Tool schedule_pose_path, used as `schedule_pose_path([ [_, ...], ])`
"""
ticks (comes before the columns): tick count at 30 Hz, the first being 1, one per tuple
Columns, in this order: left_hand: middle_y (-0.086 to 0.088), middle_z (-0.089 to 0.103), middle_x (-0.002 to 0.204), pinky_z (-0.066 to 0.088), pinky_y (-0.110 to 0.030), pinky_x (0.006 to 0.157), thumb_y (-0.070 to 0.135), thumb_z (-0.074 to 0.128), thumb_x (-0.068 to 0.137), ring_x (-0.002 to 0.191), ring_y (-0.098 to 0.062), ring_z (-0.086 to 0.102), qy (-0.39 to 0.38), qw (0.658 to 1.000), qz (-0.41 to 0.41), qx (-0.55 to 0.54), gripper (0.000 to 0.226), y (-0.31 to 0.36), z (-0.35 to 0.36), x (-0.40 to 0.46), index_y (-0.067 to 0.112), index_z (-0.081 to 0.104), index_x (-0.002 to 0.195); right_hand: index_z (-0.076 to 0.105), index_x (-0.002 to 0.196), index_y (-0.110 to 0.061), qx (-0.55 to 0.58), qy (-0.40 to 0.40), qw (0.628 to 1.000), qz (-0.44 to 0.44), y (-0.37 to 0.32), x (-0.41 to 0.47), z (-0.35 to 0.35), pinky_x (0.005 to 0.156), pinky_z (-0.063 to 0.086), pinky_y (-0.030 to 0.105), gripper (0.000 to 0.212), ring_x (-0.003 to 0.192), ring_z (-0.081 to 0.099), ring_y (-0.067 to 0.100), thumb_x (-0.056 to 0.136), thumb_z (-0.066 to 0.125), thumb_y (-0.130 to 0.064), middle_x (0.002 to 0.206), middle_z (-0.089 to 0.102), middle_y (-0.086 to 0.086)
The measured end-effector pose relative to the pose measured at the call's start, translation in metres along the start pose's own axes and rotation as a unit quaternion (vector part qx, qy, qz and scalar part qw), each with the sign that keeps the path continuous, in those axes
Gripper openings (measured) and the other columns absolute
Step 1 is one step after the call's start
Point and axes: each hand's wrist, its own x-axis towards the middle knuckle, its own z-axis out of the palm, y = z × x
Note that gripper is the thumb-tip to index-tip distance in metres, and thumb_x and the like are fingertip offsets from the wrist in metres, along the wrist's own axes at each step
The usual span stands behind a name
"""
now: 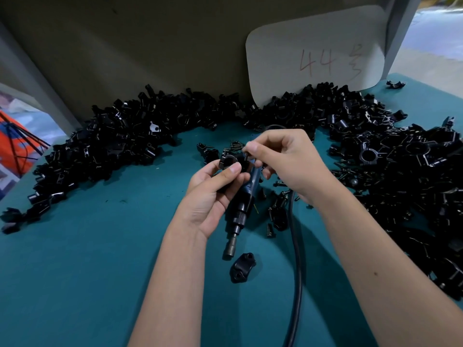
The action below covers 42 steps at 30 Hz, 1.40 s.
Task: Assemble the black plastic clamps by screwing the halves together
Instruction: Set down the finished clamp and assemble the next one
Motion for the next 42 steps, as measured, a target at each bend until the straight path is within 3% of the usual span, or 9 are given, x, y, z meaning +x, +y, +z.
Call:
schedule_pose_path([
  [5, -0.018, 0.075, 0.1, 0.058, -0.016, 0.066, 0.005, 0.077, 0.079, 0.077, -0.014, 0.072, -0.019, 0.995, -0.041, -0.093, 0.007, 0.001, 0.001, -0.001, 0.006, 0.081, 0.084, 0.083, 0.1, -0.018, 0.08, -0.034, 0.996, 0.032, -0.001, -0.005, 0.002, 0.054, 0.046, 0.024, 0.015, 0.075, 0.057, 0.016, 0.098, 0.069, -0.011, 0.083, 0.068, 0.008],
  [11, -0.027, 0.072, 0.105, 0.059, -0.017, 0.062, 0.001, 0.08, 0.074, 0.076, -0.019, 0.072, -0.023, 0.987, -0.073, -0.143, 0.02, 0.002, 0.004, -0.004, -0.005, 0.076, 0.093, 0.08, 0.096, -0.015, 0.132, -0.046, 0.988, 0.066, -0.003, -0.005, 0.003, 0.051, 0.037, 0.022, 0.008, 0.071, 0.052, 0.011, 0.096, 0.072, -0.016, 0.075, 0.063, 0.001],
  [15, -0.033, 0.068, 0.115, 0.06, -0.018, 0.063, 0.002, 0.083, 0.071, 0.077, -0.019, 0.072, -0.031, 0.984, -0.084, -0.153, 0.044, 0.001, 0.006, -0.005, -0.01, 0.069, 0.111, 0.08, 0.106, -0.018, 0.17, -0.079, 0.978, 0.094, -0.002, -0.007, 0.003, 0.058, 0.036, 0.025, 0.016, 0.074, 0.053, 0.011, 0.1, 0.065, -0.02, 0.087, 0.061, 0.008],
  [20, -0.026, 0.073, 0.105, 0.059, -0.017, 0.062, 0.003, 0.085, 0.067, 0.075, -0.018, 0.072, -0.03, 0.987, -0.086, -0.135, 0.027, 0.001, 0.006, -0.005, -0.005, 0.078, 0.092, 0.08, 0.094, -0.012, 0.167, -0.045, 0.981, 0.083, -0.002, -0.005, 0.008, 0.051, 0.035, 0.019, 0.009, 0.07, 0.055, 0.007, 0.095, 0.072, -0.016, 0.079, 0.069, -0.003],
  [26, -0.026, 0.072, 0.104, 0.059, -0.018, 0.06, 0.001, 0.082, 0.073, 0.074, -0.019, 0.072, -0.01, 0.988, -0.077, -0.136, 0.029, 0.0, 0.006, -0.003, -0.005, 0.072, 0.1, 0.076, 0.074, -0.016, 0.146, 0.011, 0.986, 0.078, 0.0, -0.003, 0.014, 0.047, 0.035, 0.018, 0.015, 0.059, 0.051, 0.008, 0.088, 0.081, -0.019, 0.07, 0.062, 0.002],
  [33, -0.027, 0.071, 0.102, 0.058, -0.017, 0.057, -0.001, 0.077, 0.077, 0.068, -0.021, 0.07, -0.021, 0.978, -0.106, -0.181, 0.013, 0.004, 0.009, -0.008, -0.006, 0.077, 0.089, 0.081, 0.092, -0.013, 0.171, -0.06, 0.982, 0.046, -0.005, -0.004, 0.011, 0.052, 0.04, 0.018, 0.017, 0.066, 0.058, 0.009, 0.1, 0.066, -0.012, 0.09, 0.062, 0.022],
  [36, -0.028, 0.069, 0.102, 0.058, -0.018, 0.056, -0.001, 0.076, 0.077, 0.067, -0.022, 0.069, -0.037, 0.969, -0.116, -0.216, 0.014, 0.007, 0.009, -0.009, -0.008, 0.076, 0.089, 0.082, 0.095, -0.016, 0.184, -0.087, 0.978, 0.046, -0.007, -0.004, 0.01, 0.056, 0.042, 0.018, 0.02, 0.068, 0.06, 0.009, 0.101, 0.063, -0.014, 0.086, 0.063, 0.019],
  [39, -0.028, 0.068, 0.104, 0.059, -0.017, 0.057, 0.003, 0.069, 0.083, 0.067, -0.021, 0.07, -0.033, 0.968, -0.121, -0.218, 0.015, 0.007, 0.01, -0.01, -0.008, 0.075, 0.089, 0.078, 0.083, -0.013, 0.196, -0.052, 0.977, 0.061, -0.009, -0.005, 0.015, 0.054, 0.042, 0.018, 0.011, 0.061, 0.057, 0.008, 0.092, 0.074, -0.017, 0.072, 0.064, 0.004],
  [42, -0.027, 0.069, 0.104, 0.058, -0.017, 0.058, 0.001, 0.073, 0.078, 0.071, -0.021, 0.071, -0.01, 0.981, -0.094, -0.17, 0.019, 0.006, 0.012, -0.008, -0.007, 0.072, 0.095, 0.067, 0.074, -0.009, 0.186, -0.004, 0.978, 0.089, -0.009, -0.005, 0.02, 0.053, 0.04, 0.021, 0.024, 0.053, 0.051, 0.008, 0.078, 0.083, -0.026, 0.065, 0.059, 0.001],
])
